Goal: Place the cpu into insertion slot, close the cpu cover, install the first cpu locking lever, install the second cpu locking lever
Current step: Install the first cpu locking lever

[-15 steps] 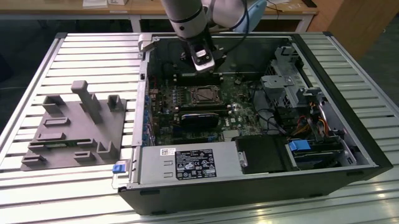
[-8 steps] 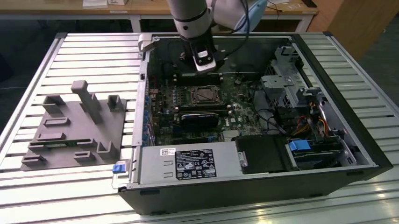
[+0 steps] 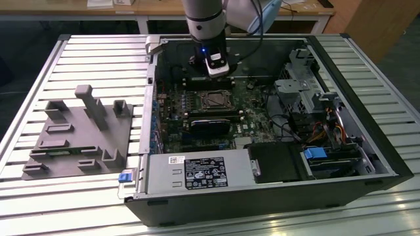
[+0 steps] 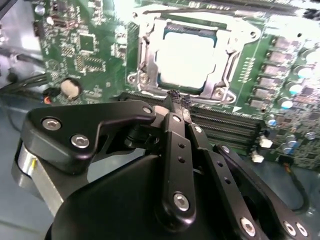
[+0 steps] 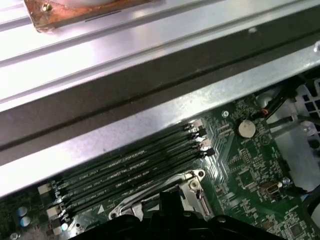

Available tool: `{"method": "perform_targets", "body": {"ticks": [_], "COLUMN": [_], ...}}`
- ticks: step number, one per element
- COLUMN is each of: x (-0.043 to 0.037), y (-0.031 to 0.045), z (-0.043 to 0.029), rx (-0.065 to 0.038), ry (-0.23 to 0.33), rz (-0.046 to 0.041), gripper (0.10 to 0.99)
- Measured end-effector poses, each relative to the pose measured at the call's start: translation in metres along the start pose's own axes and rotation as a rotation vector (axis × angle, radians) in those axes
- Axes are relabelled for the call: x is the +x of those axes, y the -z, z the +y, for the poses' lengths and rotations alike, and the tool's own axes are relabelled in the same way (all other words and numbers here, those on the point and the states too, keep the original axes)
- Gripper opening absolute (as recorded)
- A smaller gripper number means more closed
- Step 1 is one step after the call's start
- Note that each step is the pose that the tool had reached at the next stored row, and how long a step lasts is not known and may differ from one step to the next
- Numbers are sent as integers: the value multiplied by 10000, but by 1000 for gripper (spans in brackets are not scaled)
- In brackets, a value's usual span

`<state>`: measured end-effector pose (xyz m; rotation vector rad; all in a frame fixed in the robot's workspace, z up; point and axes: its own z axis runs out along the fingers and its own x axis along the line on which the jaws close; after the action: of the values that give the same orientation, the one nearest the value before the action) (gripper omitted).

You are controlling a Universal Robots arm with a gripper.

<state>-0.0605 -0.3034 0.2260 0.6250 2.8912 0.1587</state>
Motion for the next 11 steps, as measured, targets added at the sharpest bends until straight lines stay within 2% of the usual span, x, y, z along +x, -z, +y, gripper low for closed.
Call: {"method": "perform_targets", "body": {"ticks": [4,7,11], "x": [-28,-39,-52], "y": [-7,-9,-7], "z": [13,11,-12], "rx": [391,530,625], "ry": [12,6,-15], "rz": [281,296,258], "gripper": [102,102,102]}}
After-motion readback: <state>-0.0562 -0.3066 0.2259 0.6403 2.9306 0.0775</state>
